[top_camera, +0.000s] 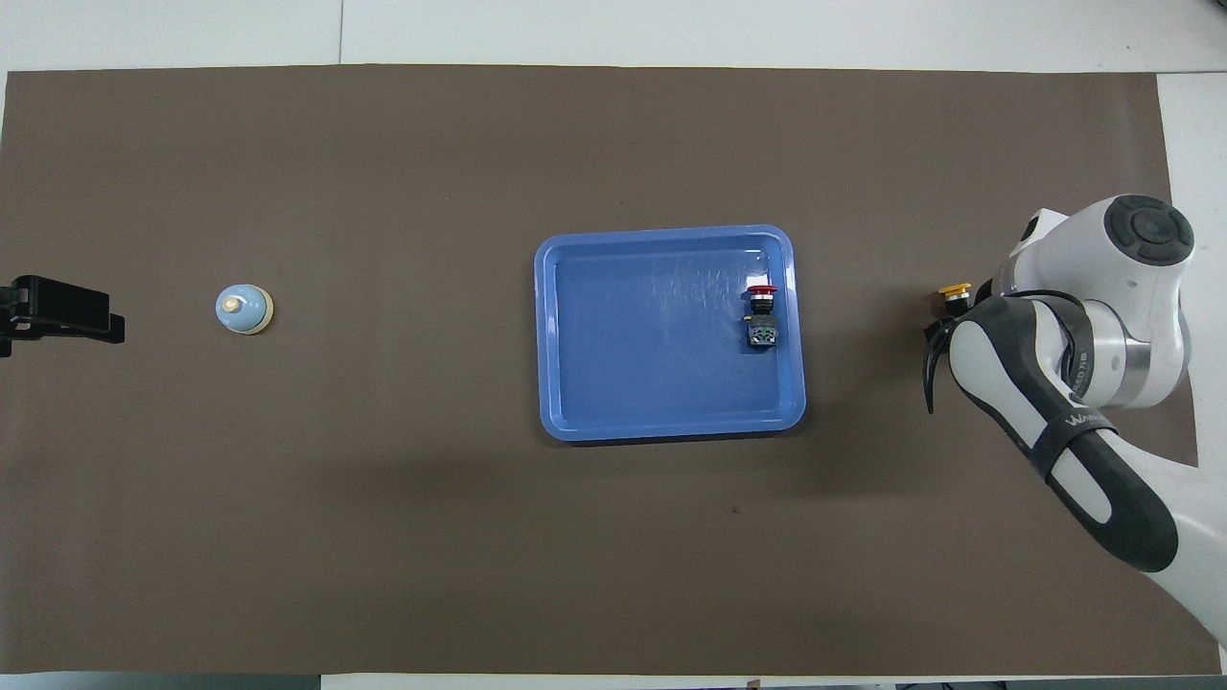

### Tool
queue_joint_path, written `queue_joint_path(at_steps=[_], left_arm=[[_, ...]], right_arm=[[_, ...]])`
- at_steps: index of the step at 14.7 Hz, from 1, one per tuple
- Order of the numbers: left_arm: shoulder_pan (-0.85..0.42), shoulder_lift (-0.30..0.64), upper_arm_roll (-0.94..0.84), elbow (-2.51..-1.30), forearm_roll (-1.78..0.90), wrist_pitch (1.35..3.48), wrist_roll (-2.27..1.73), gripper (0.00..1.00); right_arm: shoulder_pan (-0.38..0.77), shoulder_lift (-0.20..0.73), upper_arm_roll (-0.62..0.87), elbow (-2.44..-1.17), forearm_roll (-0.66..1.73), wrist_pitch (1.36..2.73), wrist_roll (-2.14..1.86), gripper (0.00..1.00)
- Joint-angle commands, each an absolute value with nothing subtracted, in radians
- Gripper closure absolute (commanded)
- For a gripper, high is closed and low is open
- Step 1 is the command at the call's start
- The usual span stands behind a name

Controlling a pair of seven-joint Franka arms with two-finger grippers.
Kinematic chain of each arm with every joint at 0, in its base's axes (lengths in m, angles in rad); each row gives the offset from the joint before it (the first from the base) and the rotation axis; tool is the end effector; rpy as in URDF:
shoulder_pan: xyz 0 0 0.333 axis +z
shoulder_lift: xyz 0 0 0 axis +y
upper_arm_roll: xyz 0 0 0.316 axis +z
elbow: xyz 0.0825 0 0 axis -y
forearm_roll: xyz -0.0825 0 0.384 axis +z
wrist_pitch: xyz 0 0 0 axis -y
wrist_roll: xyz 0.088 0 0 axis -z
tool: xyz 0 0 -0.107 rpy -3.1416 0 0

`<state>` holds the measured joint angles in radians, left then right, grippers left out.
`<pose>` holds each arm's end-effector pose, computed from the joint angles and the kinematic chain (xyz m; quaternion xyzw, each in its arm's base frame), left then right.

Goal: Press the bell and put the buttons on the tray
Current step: 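Grasp the yellow button with the right gripper, then place the yellow button in the tray beside the red one, right gripper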

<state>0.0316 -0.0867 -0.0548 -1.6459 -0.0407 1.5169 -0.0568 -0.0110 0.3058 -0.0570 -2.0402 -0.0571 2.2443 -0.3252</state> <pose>0.5210 -0.0179 0.6313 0.9995 0.0163 -0.0219 0.0171 0.5812 -0.0405 0.2846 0.9873 0.1476 -0.0556 0.0195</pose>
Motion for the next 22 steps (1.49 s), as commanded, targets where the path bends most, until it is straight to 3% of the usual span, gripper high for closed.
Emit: queue_joint_path(at_steps=[1, 4, 7, 10, 12, 17, 18, 19, 20, 21, 22], left_arm=[[0.028, -0.086, -0.051, -1.634, -0.048, 1.494, -0.046, 0.00], [0.026, -0.089, -0.051, -1.638, -0.048, 1.493, -0.046, 0.00], [0.026, -0.092, -0.051, -1.640, -0.048, 1.488, -0.048, 0.00], [0.026, -0.092, -0.051, -1.638, -0.044, 1.476, -0.046, 0.00], [0.028, -0.092, -0.051, -1.638, -0.044, 1.482, -0.031, 0.00], [0.026, -0.094, -0.051, -1.651, -0.044, 1.496, 0.097, 0.00], [0.026, -0.094, -0.051, -1.652, -0.043, 1.494, 0.100, 0.00], [0.026, -0.094, -0.051, -1.654, -0.043, 1.494, 0.103, 0.00], [0.026, -0.094, -0.051, -1.654, -0.043, 1.496, 0.109, 0.00], [0.026, -0.094, -0.051, -1.654, -0.041, 1.494, 0.112, 0.00], [0.026, -0.094, -0.051, -1.654, -0.032, 1.493, 0.112, 0.00]], right_arm=[[0.040, 0.276, -0.051, -1.995, -0.071, 2.173, -0.310, 1.00], [0.164, 0.291, -0.051, -1.812, -0.112, 1.949, -0.195, 1.00], [0.280, 0.314, -0.040, -1.718, -0.109, 1.862, 0.002, 1.00], [0.417, 0.343, -0.038, -1.717, -0.010, 1.943, 0.258, 1.00], [0.457, 0.383, -0.038, -1.718, 0.110, 2.038, 0.329, 1.00], [0.502, 0.445, -0.038, -1.740, 0.124, 2.172, 0.382, 1.00], [0.502, 0.454, -0.038, -1.743, 0.124, 2.184, 0.382, 0.89], [0.505, 0.454, -0.038, -1.753, 0.126, 2.198, 0.385, 0.86], [0.508, 0.453, -0.038, -1.752, 0.126, 2.195, 0.387, 0.47], [0.505, 0.451, -0.038, -1.747, 0.126, 2.186, 0.390, 0.00], [0.500, 0.448, -0.041, -1.732, 0.114, 2.169, 0.390, 0.00]])
